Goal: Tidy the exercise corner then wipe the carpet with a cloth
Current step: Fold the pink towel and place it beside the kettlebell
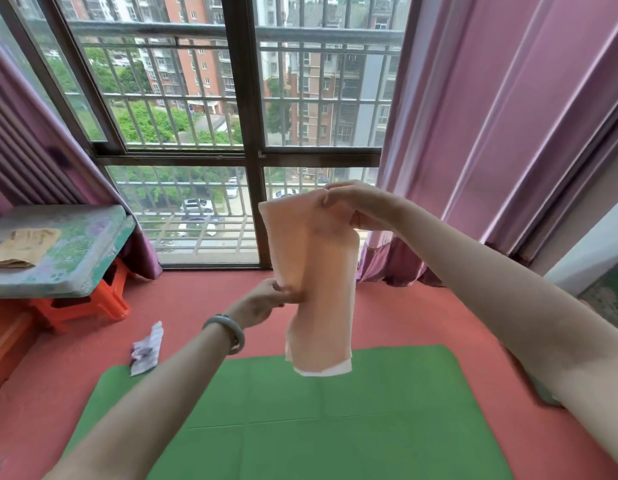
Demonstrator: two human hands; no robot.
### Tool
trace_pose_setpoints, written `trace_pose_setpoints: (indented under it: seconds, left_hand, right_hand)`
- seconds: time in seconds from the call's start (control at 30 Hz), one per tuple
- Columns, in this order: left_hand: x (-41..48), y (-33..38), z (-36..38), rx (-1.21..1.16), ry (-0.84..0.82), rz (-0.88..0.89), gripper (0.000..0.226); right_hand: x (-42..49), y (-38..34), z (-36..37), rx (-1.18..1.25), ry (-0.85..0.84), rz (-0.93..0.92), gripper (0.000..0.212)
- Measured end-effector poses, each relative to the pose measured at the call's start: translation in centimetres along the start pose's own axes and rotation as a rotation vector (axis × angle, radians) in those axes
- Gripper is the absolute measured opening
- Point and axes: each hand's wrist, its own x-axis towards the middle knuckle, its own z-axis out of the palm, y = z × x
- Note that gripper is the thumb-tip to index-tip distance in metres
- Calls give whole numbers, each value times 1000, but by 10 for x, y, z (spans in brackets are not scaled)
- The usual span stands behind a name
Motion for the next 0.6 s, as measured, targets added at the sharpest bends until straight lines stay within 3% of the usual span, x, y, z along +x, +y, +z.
trace_pose_setpoints:
  seconds: [0.13,0.27,0.37,0.5,0.6]
  left_hand:
    - [2,6,7,-96,7,42,93]
    - [-1,24,13,-164,-26,96,82]
    - [-1,35,18,-224,36,111,64]
    - [3,32,12,-215,70,58,77]
    - [-1,33,1,-129,19,54,46]
  right_hand:
    - [-12,10,-22,197,127,-8,17]
    - [-21,64,-27,709,141,32,65]
    - [-26,124,-5,801,31,239,98]
    - [-37,155,26,622,-139,319,75]
    - [-37,148,31,473,-104,363,70]
